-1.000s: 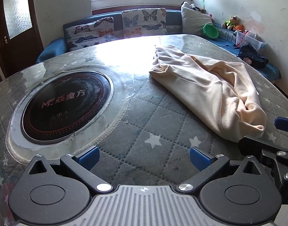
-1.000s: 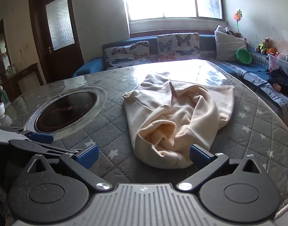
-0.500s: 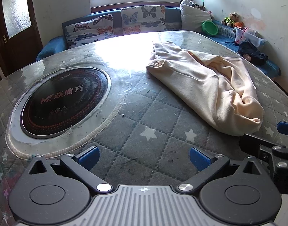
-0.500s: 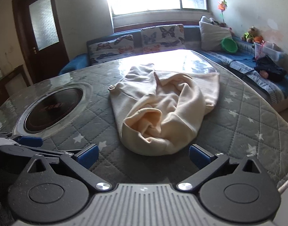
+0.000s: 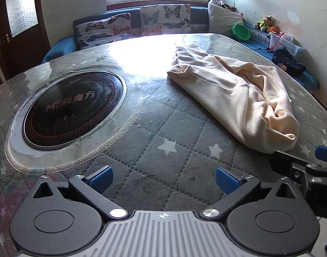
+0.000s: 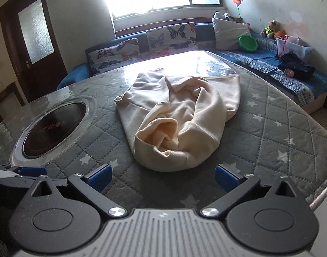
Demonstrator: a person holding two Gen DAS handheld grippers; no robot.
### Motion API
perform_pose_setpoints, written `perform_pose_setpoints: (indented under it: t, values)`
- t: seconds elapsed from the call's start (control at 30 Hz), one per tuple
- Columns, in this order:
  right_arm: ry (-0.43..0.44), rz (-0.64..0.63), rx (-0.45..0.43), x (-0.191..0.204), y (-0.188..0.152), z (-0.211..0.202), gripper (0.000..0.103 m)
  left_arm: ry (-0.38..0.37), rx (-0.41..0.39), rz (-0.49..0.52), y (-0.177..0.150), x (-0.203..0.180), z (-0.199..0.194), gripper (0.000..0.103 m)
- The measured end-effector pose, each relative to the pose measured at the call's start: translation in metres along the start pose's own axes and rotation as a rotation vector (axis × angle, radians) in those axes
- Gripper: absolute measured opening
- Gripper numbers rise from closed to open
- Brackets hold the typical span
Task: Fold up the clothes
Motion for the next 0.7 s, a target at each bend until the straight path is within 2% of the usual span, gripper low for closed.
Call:
perform_pose_setpoints:
  t: [0.7]
  values:
    - [-0.013,0.022,0.015,-0.0042,-0.0043,0.0051,0.103,0.014,0.021,-0.039,-0.0033,0.0068,0.0050,0.103]
Point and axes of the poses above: each gripper's, at about its wrist camera, not at the fingertips, and z roughly the way its jaws point, x to its left, y to its top, the point moved 4 cm from there along z, roughly the way its jaws point, and after that the axes turned 1 degree about -y, right-handed, at the moved point
